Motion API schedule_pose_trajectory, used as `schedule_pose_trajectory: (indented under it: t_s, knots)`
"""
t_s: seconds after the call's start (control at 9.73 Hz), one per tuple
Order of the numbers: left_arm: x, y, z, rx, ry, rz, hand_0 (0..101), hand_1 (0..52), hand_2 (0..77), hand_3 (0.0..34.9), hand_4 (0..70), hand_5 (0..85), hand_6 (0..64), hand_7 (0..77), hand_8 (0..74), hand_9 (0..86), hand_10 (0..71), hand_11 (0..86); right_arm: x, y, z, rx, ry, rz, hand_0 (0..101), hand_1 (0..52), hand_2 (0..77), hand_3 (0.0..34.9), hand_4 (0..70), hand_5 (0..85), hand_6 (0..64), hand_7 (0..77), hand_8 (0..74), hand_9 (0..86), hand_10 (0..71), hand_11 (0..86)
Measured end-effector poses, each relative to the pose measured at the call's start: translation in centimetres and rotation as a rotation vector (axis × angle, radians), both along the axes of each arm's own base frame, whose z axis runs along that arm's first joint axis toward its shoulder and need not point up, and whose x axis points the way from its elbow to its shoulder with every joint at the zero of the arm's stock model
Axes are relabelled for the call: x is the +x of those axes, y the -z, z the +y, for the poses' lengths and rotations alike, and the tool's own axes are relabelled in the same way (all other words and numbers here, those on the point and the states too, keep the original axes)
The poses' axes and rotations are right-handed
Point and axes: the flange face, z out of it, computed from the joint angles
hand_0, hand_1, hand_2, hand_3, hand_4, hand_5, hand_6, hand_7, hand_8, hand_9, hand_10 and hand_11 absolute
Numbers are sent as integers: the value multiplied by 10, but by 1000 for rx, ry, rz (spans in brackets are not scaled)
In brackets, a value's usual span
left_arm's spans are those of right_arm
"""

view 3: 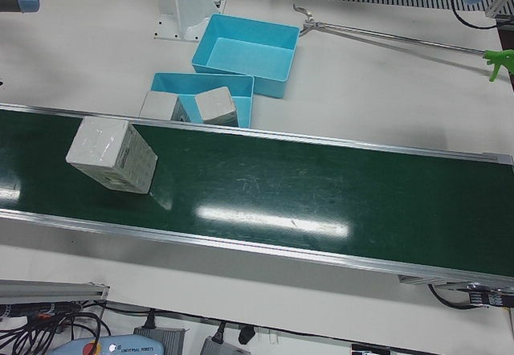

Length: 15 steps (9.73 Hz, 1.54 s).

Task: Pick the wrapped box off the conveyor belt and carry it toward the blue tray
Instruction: 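Move the right hand along the belt to the wrapped white box, then close the right hand fingers around the wrapped white box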

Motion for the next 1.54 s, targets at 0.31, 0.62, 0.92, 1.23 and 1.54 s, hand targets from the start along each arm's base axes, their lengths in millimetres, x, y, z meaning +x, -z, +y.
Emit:
schedule_pose_trajectory:
  t_s: [0.31, 0.62, 0.92, 1.23, 1.54]
  knots:
    - [0, 0, 0, 0, 0, 0, 0, 0, 5, 0, 0, 11, 5, 5, 5, 5, 5, 5, -8, -10, -9, -11, -3, 15, 479, 136, 65, 0, 98, 87, 60, 136, 33, 22, 0, 11]
    - [0, 0, 0, 0, 0, 0, 0, 0, 11, 0, 0, 11, 0, 5, 5, 5, 5, 5, -21, -8, -13, -9, -20, 1, 483, 142, 82, 0, 104, 104, 60, 153, 27, 33, 0, 11]
    - [0, 0, 0, 0, 0, 0, 0, 0, 11, 0, 0, 11, 5, 5, 5, 5, 5, 5, -56, 3, 3, -8, -14, -24, 483, 142, 82, 0, 115, 104, 60, 164, 27, 33, 0, 11]
    - [0, 0, 0, 0, 0, 0, 0, 0, 5, 0, 0, 11, 5, 5, 5, 5, 5, 5, -78, 8, 15, -16, -21, -40, 483, 136, 93, 0, 115, 104, 60, 164, 27, 33, 0, 11]
    - [0, 0, 0, 0, 0, 0, 0, 0, 11, 0, 0, 11, 0, 5, 5, 5, 5, 5, -86, 11, 12, -21, -30, -41, 490, 153, 87, 0, 125, 115, 65, 164, 27, 33, 0, 11]
